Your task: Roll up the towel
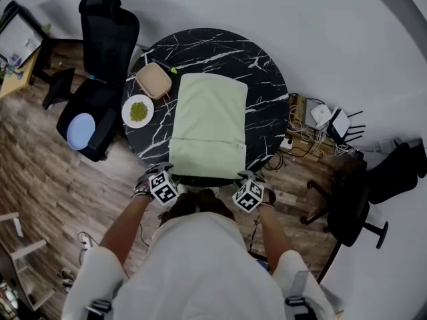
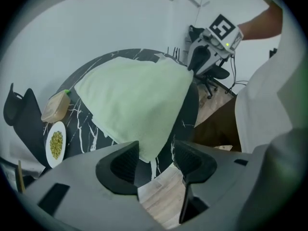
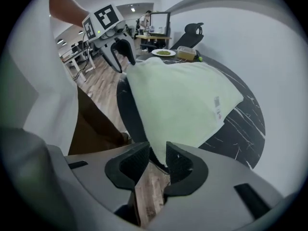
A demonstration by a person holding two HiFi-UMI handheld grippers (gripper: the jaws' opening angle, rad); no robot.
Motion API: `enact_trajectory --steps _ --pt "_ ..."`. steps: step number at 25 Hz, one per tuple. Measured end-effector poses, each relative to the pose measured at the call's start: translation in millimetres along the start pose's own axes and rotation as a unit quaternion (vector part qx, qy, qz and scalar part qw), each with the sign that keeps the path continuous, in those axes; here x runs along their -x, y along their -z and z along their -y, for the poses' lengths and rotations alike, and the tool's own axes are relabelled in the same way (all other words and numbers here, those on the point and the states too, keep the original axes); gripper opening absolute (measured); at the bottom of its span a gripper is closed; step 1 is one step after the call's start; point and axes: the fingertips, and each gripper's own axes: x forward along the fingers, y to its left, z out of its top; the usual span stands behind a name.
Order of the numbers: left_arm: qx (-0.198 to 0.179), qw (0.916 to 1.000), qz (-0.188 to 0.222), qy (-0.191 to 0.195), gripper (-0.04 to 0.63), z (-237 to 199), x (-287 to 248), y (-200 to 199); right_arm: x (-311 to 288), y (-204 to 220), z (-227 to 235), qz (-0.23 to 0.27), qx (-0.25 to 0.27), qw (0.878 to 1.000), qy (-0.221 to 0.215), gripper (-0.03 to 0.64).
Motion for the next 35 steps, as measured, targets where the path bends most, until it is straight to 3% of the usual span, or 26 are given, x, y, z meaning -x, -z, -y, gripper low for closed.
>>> enact_trajectory --steps 7,13,21,27,32,35 --pt "0.025 0.9993 -0.027 -0.005 0.223 -8 -20 15 -18 15 -1 -0.033 0.032 0.999 0.001 0.101" --pt "0.036 0.9987 -0.033 -0.016 0.041 -19 -23 16 -25 13 4 -0.042 0.026 0.999 0.007 0.029" --pt "0.034 0.9992 -0.023 -0.001 0.017 -9 -11 18 -9 13 -3 -0.032 0.004 0.999 -0.006 0.008" --pt "0.029 0.9975 -0.032 0.057 0.015 35 8 42 11 25 -50 -0.045 -0.014 0.996 -0.074 0.008" --pt "0.021 0.9903 -0.050 0.128 0.015 82 26 66 35 40 -98 -0.065 -0.033 0.984 -0.160 0.008" --pt "0.011 0.9866 -0.056 0.153 0.015 93 31 70 43 42 -111 -0.071 -0.035 0.979 -0.188 0.008"
